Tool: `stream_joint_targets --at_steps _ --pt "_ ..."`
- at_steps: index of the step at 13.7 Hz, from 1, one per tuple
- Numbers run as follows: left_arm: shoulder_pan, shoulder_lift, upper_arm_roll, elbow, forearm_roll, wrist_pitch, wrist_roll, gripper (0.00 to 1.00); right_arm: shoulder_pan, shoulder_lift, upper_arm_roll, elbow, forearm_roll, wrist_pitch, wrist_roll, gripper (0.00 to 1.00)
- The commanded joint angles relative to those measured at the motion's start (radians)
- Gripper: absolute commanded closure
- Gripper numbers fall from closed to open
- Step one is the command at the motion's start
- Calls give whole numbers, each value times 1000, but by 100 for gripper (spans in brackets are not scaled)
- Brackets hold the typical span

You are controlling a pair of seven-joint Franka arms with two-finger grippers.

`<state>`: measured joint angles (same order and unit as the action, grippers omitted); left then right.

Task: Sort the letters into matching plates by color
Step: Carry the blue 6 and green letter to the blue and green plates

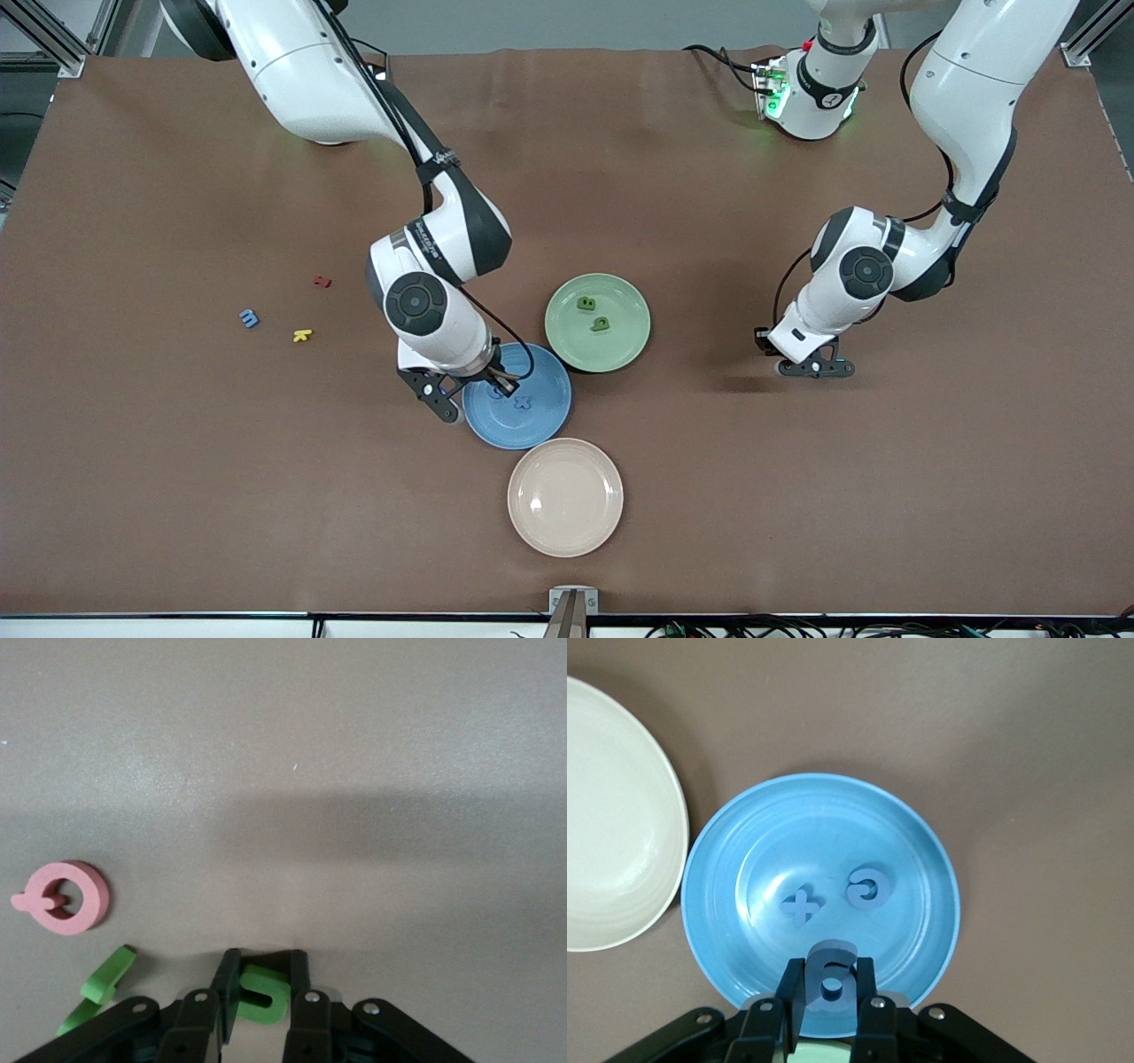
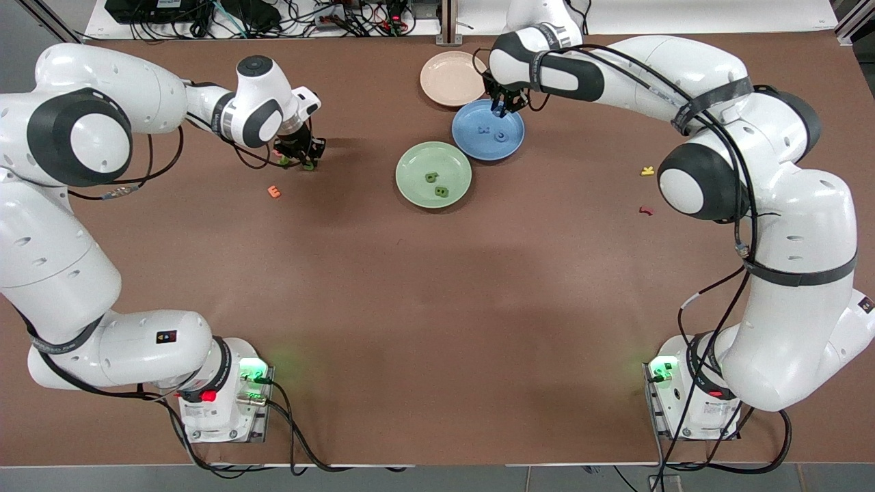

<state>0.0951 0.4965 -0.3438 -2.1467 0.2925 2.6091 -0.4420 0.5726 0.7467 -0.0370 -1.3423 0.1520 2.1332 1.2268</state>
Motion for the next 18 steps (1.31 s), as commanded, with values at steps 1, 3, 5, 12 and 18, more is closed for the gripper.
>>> stream_joint_targets --at_steps 1,3,5,12,18 --pt "-26 -44 -41 27 19 -90 -110 84 13 54 -9 80 15 -9 14 100" --pt "-26 -44 -105 72 19 -170 -197 84 20 89 -9 121 17 -7 17 100" --pt "-52 -44 -150 126 19 -251 -288 84 30 118 -9 158 15 -4 32 100" --pt "-276 54 -146 293 16 -311 -553 84 49 180 -9 206 17 30 51 100" --pt "-392 134 -123 360 25 -311 -675 82 62 218 -9 206 17 128 51 99"
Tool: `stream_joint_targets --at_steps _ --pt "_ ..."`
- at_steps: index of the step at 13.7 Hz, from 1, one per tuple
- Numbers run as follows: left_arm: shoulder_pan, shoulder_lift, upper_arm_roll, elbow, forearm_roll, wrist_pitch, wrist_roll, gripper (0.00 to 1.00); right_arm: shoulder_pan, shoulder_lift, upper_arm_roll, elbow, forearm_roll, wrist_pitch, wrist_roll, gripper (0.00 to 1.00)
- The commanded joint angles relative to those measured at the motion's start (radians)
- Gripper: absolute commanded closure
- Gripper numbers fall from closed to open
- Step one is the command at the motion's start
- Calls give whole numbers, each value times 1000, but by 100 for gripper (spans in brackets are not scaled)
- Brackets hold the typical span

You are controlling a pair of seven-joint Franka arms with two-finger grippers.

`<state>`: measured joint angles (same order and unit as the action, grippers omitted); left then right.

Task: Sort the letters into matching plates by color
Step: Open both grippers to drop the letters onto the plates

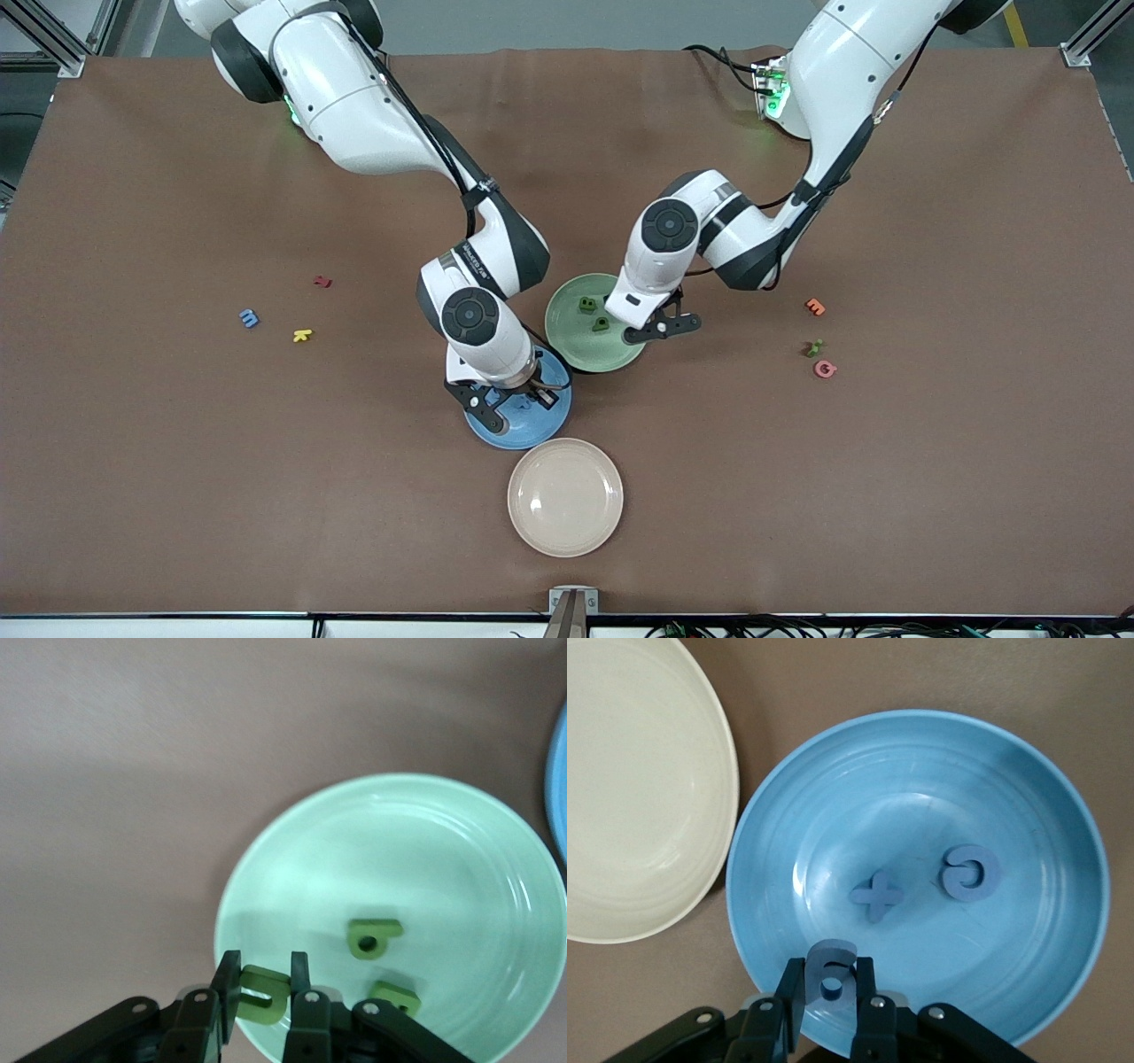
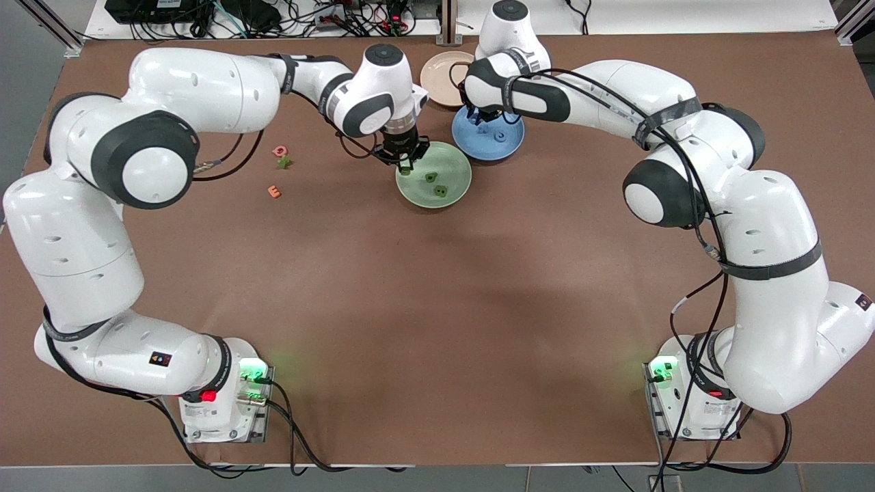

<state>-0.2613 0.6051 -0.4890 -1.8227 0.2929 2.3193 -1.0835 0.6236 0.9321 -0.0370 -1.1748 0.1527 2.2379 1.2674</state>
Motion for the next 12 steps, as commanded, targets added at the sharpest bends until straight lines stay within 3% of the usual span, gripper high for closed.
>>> stream_joint_targets --at_steps 1,3,4,5,6,7,8,9,10,11,12 --pt "-50 31 33 37 26 -21 -33 82 13 36 -9 38 16 29 10 99" --pt "-56 39 43 51 32 -21 -33 81 13 37 -9 38 16 31 12 99" --pt "-56 44 43 59 34 -21 -33 75 13 37 -9 38 16 31 10 99" --pt "-56 44 43 65 34 -21 -33 57 18 37 -9 38 15 31 12 99" --pt "-56 44 43 66 32 -21 -33 46 18 39 -9 38 16 31 12 99" --pt "-56 42 43 66 34 -21 -33 28 18 39 -9 38 16 31 12 99" --pt "-56 41 43 69 34 -21 -33 23 18 39 -9 38 16 31 10 97" --pt "-55 39 43 71 34 -21 -33 19 18 39 -9 38 16 31 12 60" --pt "-52 36 43 71 34 -21 -33 17 19 37 -10 37 10 28 0 9" --pt "-44 33 43 69 34 -21 -32 17 15 36 -11 37 11 26 -2 0" --pt "-35 30 43 66 34 -21 -29 17 10 34 -11 37 10 17 -3 0"
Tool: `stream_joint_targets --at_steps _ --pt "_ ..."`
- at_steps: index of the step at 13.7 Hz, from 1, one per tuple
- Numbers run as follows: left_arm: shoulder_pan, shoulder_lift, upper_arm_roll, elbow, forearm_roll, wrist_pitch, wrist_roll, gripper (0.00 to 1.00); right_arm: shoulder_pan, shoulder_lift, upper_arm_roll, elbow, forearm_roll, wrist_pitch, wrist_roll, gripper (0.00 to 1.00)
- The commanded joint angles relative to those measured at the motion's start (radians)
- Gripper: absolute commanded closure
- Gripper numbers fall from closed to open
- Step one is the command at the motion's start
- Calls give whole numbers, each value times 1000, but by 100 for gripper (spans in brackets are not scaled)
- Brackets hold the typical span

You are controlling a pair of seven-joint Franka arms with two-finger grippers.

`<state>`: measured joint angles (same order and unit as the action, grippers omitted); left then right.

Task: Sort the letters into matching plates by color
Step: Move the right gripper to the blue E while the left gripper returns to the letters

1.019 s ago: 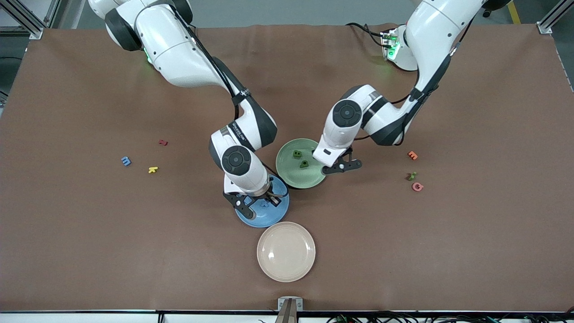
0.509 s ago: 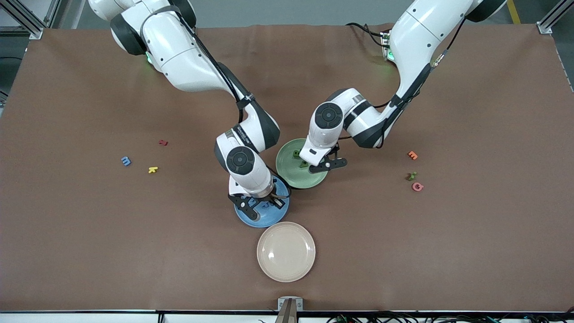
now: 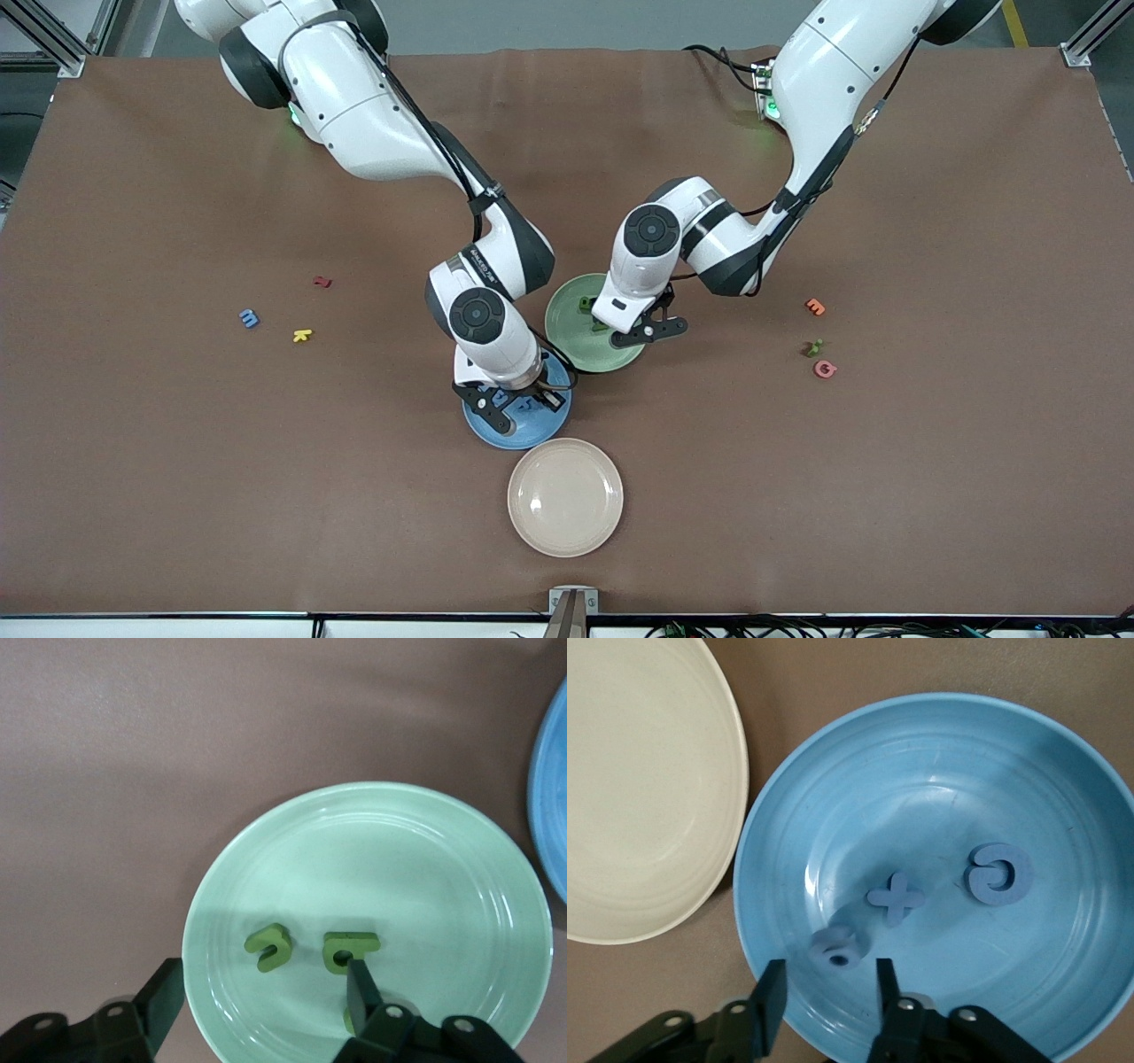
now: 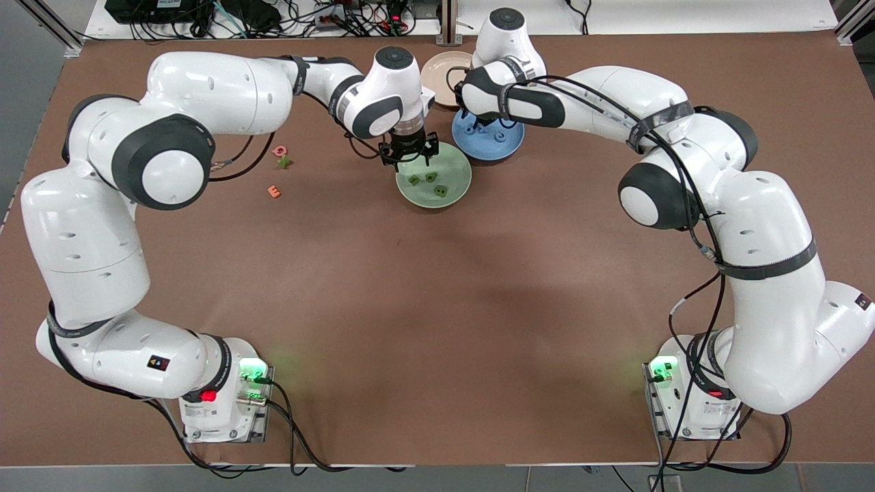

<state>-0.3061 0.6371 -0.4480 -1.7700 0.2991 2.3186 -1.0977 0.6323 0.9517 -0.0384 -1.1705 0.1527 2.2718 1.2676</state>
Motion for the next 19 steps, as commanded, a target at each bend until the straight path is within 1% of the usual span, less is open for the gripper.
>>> stream_joint_targets --at_steps 1,2,4,5,6,7,9,10,11,12,13,14,15,17,19 --pt "24 -8 2 6 32 -21 -8 17 -6 10 -9 29 8 -24 -7 0" --pt "48 -19 0 -3 43 -21 -1 17 -16 -5 -12 25 1 -70 -39 0" --pt "87 -40 0 -31 44 -21 44 17 -54 -49 -14 -1 -8 -203 -231 0" --pt "114 -54 -1 -48 46 -21 80 17 -95 -101 -15 -52 -8 -283 -313 0" --pt "136 -69 -1 -68 46 -21 111 17 -135 -153 -15 -110 -8 -319 -379 0" --pt "156 -80 -1 -83 46 -21 136 17 -175 -216 -15 -192 -8 -314 -436 0" --pt "206 -99 -1 -112 58 -19 198 17 -256 -351 -15 -376 -8 -289 -554 0" --pt "231 -109 -3 -127 61 -19 228 17 -284 -428 -15 -485 -13 -241 -601 0" --pt "258 -117 -4 -146 64 -19 264 17 -302 -512 -21 -618 -30 -163 -667 0" --pt "281 -128 -4 -163 66 -18 297 17 -327 -568 -31 -711 -50 -117 -713 0" --pt "303 -132 -6 -180 66 -15 327 17 -359 -612 -34 -785 -95 -92 -758 0" --pt "329 -139 -6 -196 71 -10 353 17 -402 -640 -32 -837 -146 -66 -811 0" --pt "356 -140 -8 -212 98 -10 378 17 -433 -660 -32 -877 -165 -42 -861 0" --pt "422 -146 -29 -239 135 -7 413 17 -488 -685 -34 -963 -168 32 -1015 0" --pt "487 -157 -58 -262 140 -7 471 17 -583 -692 -32 -1029 -168 110 -1277 0"
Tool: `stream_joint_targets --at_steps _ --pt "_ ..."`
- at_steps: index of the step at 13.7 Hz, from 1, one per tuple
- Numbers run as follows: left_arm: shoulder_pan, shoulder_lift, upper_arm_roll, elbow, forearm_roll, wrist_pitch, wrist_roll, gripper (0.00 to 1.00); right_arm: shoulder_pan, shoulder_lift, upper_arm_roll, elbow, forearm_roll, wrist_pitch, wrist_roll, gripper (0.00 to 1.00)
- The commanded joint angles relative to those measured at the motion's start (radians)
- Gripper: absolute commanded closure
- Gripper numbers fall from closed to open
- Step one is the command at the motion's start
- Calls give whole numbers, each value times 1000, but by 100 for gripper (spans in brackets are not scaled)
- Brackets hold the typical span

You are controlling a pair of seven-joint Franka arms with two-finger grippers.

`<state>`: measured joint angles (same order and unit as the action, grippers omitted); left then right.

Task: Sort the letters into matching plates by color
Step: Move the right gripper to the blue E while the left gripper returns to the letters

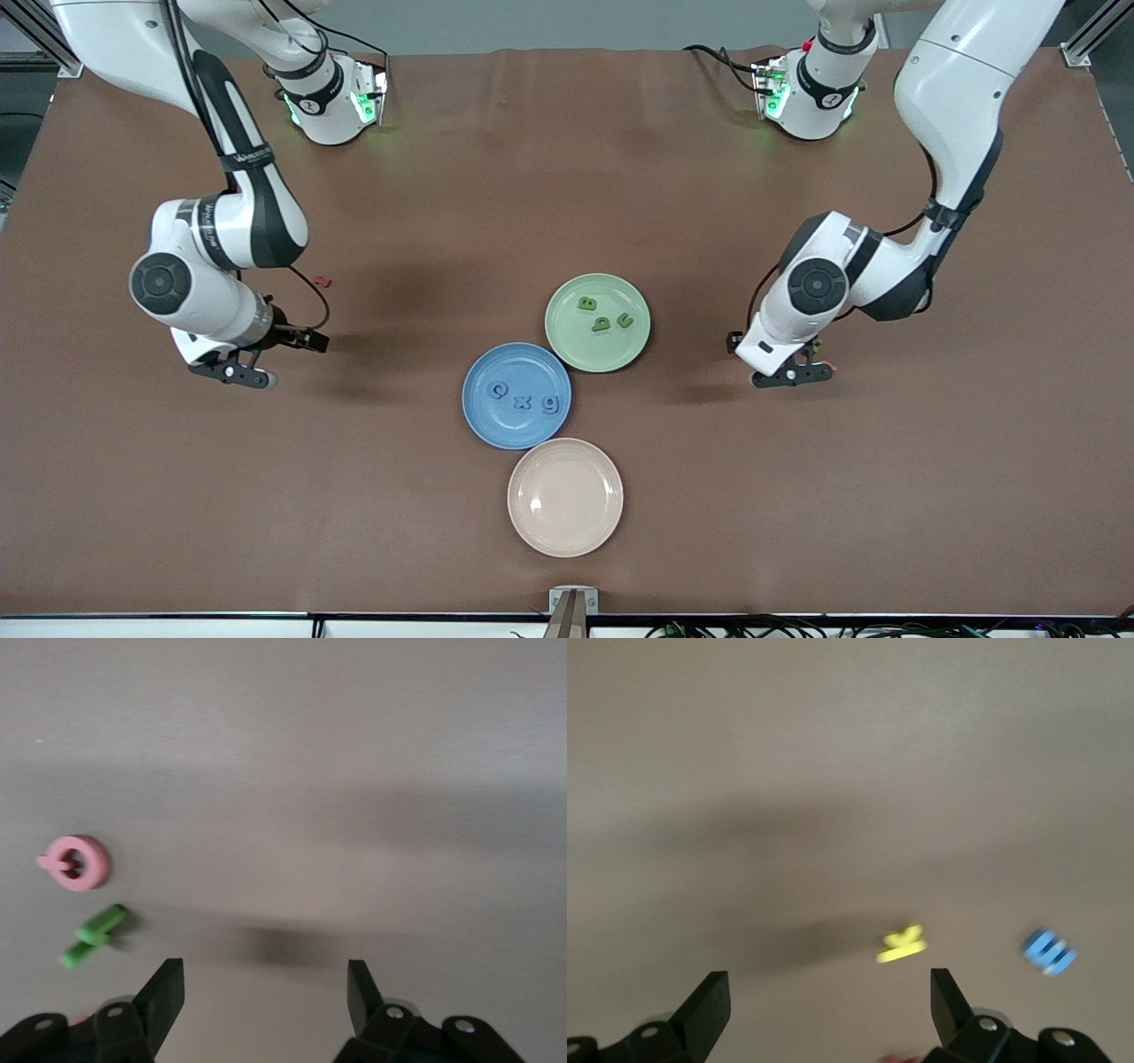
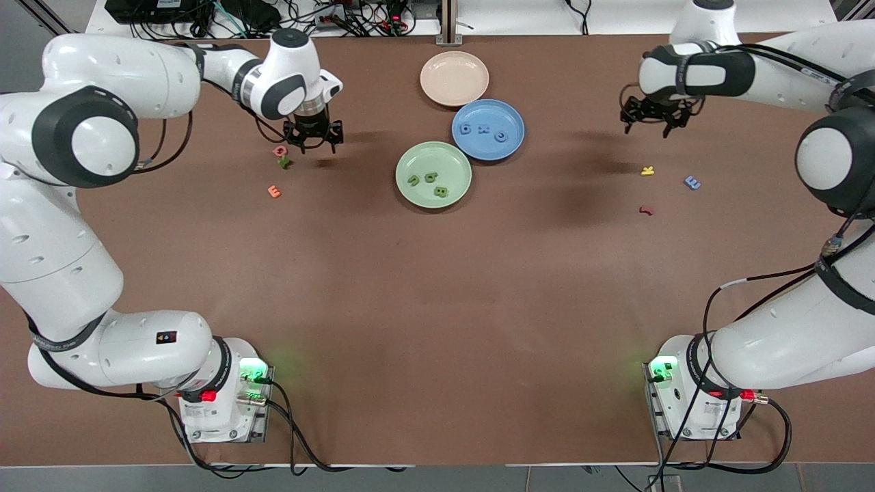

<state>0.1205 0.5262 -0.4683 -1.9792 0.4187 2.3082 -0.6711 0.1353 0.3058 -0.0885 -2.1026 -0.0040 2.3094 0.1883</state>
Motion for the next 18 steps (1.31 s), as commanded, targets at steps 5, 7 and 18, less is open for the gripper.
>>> stream_joint_targets --at_steps 5,7,18 --pt "145 -60 -50 -81 20 5 185 17 -305 -28 21 -140 -8 197 -758 0" --pt "166 -58 -52 -86 20 10 226 17 -321 -30 21 -193 -8 260 -805 0" --pt "192 -35 -52 -127 86 97 217 15 -316 47 24 -289 -5 407 -894 12"
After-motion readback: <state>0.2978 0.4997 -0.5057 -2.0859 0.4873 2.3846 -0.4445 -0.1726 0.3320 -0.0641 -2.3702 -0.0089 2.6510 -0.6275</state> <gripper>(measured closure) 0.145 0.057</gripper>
